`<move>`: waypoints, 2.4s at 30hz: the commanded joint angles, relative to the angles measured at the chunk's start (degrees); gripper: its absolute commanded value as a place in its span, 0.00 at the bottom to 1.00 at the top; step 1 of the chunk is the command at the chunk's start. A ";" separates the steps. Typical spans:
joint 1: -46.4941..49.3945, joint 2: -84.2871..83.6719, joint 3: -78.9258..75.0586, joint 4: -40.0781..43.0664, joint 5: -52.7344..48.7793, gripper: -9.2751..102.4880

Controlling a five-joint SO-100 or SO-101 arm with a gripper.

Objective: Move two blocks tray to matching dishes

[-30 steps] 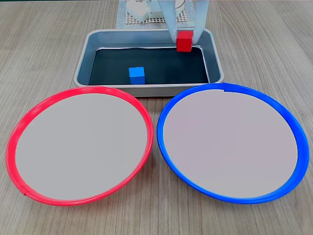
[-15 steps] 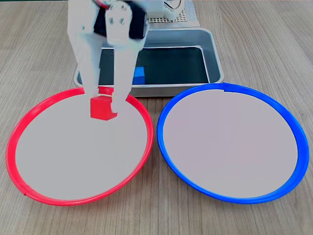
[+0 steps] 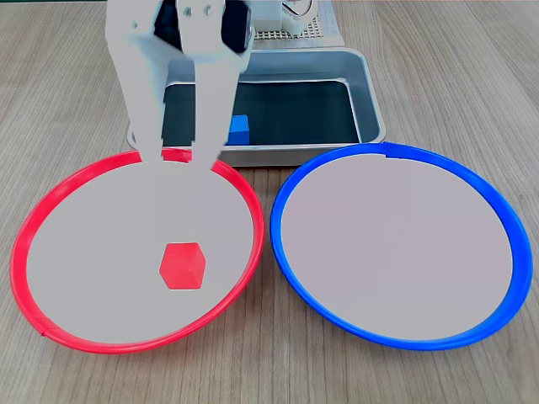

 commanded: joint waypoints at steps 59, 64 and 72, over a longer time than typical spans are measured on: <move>-22.15 -14.24 -5.98 -10.20 25.14 0.25; -22.24 -10.11 -2.81 -11.60 25.84 0.34; -19.07 12.83 13.10 -24.43 47.64 0.08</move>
